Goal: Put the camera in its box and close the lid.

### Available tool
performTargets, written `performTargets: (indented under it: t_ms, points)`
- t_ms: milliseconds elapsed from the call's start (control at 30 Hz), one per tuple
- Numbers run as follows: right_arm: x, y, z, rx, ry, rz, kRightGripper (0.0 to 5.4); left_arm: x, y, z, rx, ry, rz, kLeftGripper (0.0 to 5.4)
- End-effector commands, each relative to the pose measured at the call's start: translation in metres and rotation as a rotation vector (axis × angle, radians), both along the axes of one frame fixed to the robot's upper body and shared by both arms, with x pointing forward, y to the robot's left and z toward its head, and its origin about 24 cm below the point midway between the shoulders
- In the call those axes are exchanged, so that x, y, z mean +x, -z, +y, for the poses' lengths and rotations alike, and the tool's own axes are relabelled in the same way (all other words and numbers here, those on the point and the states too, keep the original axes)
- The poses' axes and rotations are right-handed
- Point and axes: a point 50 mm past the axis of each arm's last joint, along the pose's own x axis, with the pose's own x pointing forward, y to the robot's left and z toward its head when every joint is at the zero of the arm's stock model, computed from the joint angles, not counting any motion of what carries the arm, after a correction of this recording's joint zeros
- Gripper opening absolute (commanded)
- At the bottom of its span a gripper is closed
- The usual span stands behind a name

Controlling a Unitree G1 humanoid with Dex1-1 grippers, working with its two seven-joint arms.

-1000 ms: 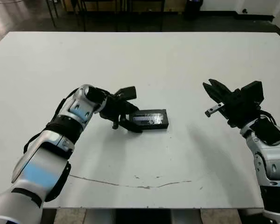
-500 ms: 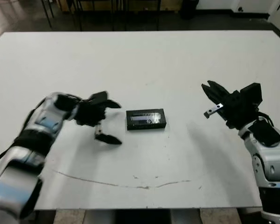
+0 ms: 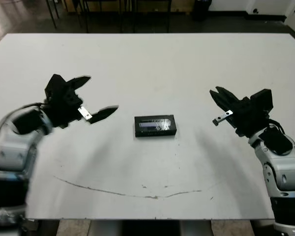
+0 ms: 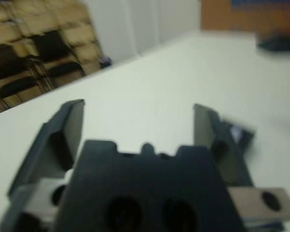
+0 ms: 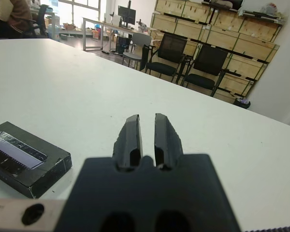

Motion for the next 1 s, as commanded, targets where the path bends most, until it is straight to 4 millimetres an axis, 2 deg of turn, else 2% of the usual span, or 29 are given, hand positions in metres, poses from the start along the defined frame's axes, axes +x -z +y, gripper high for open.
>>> performTargets:
  t_ms: [33, 233, 467, 667, 867, 1000]
  points:
    - [0.000, 0.005, 0.000, 0.011, 0.001, 0.017, 0.00, -0.009, 0.000, -0.023, -0.090, -0.092, 0.032, 3.10]
    - [0.000, 0.005, 0.005, 0.012, 0.012, 0.023, 0.00, -0.008, -0.004, -0.063, -0.097, -0.053, 0.052, 1.63]
    - [-0.004, 0.006, 0.005, 0.005, 0.028, 0.018, 0.00, 0.003, 0.024, -0.089, -0.105, -0.097, 0.178, 0.02]
    - [-0.006, 0.007, 0.004, 0.015, 0.034, 0.018, 0.00, 0.006, 0.054, -0.102, -0.089, -0.150, 0.381, 0.02]
    - [-0.007, 0.009, 0.003, 0.015, 0.034, 0.013, 0.00, 0.005, 0.079, -0.102, -0.071, -0.182, 0.532, 0.02]
    - [-0.007, 0.008, 0.003, 0.012, 0.039, 0.016, 0.00, -0.003, 0.093, -0.101, 0.007, -0.155, 0.575, 0.02]
